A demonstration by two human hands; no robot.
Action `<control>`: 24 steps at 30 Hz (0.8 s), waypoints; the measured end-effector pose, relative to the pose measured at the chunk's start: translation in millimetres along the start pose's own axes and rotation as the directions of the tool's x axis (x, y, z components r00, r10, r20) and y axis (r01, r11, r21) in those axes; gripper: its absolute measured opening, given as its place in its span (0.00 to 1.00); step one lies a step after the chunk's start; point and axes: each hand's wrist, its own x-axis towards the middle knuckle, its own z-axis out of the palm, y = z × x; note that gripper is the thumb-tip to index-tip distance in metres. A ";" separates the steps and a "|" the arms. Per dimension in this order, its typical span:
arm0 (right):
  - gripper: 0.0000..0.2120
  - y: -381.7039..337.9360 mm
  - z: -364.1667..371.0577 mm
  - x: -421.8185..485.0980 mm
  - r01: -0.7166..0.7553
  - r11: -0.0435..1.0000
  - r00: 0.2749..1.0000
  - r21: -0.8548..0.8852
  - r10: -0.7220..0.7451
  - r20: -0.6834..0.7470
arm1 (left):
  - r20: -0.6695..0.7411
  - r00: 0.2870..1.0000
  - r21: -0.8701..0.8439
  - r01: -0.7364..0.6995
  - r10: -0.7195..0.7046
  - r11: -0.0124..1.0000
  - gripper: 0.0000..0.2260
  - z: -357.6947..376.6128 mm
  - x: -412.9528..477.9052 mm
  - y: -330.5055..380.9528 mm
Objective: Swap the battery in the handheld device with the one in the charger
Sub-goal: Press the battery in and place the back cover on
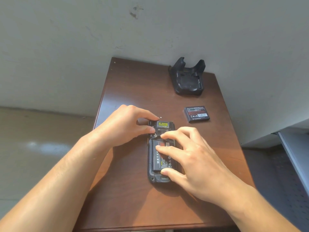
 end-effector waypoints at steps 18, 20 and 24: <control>0.26 7.8 20.0 -11.3 -0.144 0.978 0.986 0.154 0.154 -0.056 | -0.008 1.000 0.010 0.009 -0.008 1.000 0.14 0.8 1.7 -0.5; 0.26 5.7 18.1 -9.8 -0.166 0.974 0.982 0.155 0.177 -0.060 | -0.009 1.000 0.008 0.006 -0.006 1.000 0.14 1.2 0.3 0.3; 0.31 5.2 12.2 -5.3 -0.201 0.969 0.978 0.144 0.208 -0.031 | -0.021 1.000 0.008 0.008 -0.008 1.000 0.14 2.7 -1.7 2.0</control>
